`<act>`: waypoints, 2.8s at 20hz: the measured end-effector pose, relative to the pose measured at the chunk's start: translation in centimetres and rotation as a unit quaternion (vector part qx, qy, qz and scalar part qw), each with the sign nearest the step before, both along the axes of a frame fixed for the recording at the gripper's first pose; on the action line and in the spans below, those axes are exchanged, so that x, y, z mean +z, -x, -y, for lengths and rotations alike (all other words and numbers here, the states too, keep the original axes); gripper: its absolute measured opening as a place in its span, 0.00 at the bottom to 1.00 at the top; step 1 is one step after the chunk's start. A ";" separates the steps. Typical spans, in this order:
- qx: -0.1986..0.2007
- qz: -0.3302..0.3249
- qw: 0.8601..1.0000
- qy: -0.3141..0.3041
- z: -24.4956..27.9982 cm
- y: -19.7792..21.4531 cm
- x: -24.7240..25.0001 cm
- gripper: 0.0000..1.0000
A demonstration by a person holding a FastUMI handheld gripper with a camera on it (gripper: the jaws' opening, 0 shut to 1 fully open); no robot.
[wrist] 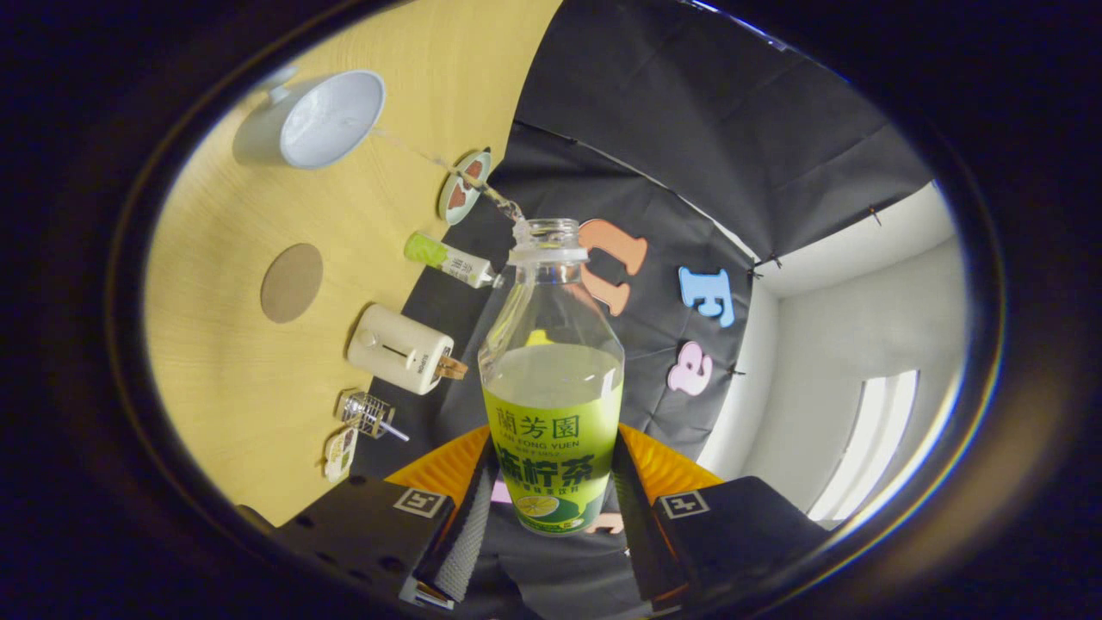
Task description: Take the bottle from table, then pour the juice into the cup, finally place the bottle on the coaster
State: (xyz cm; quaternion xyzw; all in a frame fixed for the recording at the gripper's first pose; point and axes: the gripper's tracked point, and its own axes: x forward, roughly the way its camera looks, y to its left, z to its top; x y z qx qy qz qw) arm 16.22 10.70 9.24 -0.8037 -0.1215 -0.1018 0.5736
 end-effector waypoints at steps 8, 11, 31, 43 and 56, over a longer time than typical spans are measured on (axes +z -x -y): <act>-0.001 0.015 1.000 0.015 -0.6 0.3 2.8 0.75; 0.003 0.022 1.000 0.022 -1.0 0.1 3.9 0.75; 0.012 0.034 0.999 0.017 -1.5 0.4 5.9 0.75; 0.052 -0.077 0.966 -0.242 -0.7 0.2 2.1 0.76; 0.120 -0.233 0.745 -0.613 0.1 -2.4 -2.1 0.76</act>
